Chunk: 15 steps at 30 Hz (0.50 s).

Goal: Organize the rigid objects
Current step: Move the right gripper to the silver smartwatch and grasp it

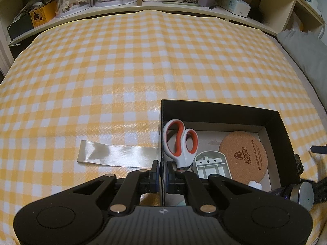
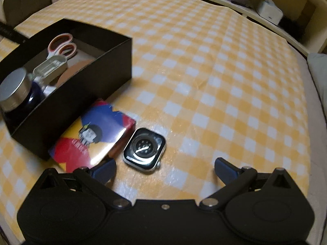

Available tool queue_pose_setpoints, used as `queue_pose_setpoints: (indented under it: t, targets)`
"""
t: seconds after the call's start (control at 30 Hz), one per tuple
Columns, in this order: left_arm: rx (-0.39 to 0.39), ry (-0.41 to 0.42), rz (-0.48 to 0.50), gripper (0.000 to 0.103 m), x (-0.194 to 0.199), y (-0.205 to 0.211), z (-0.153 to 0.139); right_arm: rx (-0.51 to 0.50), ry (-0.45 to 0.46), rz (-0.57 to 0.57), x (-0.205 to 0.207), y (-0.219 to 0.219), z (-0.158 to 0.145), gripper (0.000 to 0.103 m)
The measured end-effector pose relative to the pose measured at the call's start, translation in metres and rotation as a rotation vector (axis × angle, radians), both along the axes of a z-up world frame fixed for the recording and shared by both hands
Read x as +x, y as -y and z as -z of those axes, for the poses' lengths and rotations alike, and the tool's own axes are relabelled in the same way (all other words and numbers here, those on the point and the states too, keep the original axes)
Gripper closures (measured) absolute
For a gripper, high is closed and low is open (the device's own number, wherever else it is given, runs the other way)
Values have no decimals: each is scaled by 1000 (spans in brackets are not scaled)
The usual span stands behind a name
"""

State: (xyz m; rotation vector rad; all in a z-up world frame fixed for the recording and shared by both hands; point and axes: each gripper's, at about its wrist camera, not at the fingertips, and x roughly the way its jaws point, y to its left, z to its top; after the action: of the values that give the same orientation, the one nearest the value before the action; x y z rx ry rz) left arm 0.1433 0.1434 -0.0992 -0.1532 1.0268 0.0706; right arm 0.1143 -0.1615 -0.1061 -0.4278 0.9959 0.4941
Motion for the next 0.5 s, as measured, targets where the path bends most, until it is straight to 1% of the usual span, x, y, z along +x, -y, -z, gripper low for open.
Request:
queue_pose_setpoints:
  t: [0.07, 0.23, 0.37, 0.5]
  targets:
    - [-1, 0, 0, 98, 0, 1, 0, 4, 6, 31, 4, 2, 0, 0]
    - [0, 0, 1, 98, 0, 2, 0, 30, -24, 110, 13, 13, 2, 0]
    - [1, 0, 1, 98, 0, 2, 0, 42, -20, 221, 25, 27, 2, 0]
    - [2, 0, 1, 98, 0, 2, 0, 53, 8, 334, 35, 41, 4, 0]
